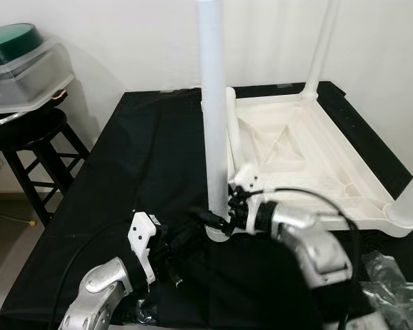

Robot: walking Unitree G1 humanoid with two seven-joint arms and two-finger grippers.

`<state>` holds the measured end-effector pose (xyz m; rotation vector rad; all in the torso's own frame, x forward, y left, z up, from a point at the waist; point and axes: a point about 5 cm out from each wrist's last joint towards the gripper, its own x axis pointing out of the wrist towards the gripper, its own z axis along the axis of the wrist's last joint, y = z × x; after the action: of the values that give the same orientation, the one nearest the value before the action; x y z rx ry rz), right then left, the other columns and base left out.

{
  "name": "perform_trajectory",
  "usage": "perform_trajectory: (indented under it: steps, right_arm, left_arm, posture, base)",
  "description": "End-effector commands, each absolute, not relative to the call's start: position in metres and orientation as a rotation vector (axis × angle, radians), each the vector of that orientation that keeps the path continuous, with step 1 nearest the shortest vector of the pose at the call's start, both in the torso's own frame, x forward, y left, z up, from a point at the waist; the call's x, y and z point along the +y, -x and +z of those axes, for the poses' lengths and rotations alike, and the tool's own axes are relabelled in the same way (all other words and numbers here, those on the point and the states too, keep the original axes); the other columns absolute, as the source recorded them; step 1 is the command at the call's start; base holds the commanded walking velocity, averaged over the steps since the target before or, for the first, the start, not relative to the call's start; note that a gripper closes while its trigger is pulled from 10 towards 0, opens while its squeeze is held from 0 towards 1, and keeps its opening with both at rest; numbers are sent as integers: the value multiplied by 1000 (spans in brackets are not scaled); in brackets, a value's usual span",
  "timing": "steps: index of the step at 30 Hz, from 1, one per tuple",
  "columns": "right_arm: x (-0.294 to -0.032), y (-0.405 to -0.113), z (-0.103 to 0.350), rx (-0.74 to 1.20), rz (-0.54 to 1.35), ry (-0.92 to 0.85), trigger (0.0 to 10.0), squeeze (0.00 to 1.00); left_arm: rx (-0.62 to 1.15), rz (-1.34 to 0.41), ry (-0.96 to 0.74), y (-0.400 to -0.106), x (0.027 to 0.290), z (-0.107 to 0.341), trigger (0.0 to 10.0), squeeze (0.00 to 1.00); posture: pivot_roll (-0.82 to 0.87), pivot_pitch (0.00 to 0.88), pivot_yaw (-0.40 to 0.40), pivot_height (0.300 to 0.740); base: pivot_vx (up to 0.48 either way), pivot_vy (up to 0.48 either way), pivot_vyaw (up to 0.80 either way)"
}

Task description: Building children table

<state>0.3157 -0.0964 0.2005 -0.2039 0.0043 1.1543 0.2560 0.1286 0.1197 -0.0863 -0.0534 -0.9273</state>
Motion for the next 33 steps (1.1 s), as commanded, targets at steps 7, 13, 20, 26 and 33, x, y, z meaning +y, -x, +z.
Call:
perform_trajectory:
  steps: [7,13,20,26,33]
  right_arm:
    - [-94,-332,213,-20,1261,226,10000,0]
    - [-97,-347,226,11,1393,187,0,0]
    - [-103,-351,219,4,1299,178,0,0]
    - [-109,-346,204,3,1104,121,0,0]
    - [-82,-301,141,143,528,-8,0,0]
  left_arm:
    - [-37,-922,86,-254,128,114,10000,0]
    - [-42,-916,87,-253,126,114,10000,0]
    - [-45,-916,90,-253,126,115,10000,0]
    - [-47,-916,94,-253,127,116,10000,0]
    - [-52,-912,99,-254,131,118,10000,0]
  posture:
    - [17,68,45,740]
    - [21,74,39,740]
    - [14,81,40,740]
    - [0,94,35,740]
    - [-19,113,45,740]
  base:
    - [0,0,0]
    - [0,0,0]
    - [0,0,0]
    - [0,0,0]
    - [0,0,0]
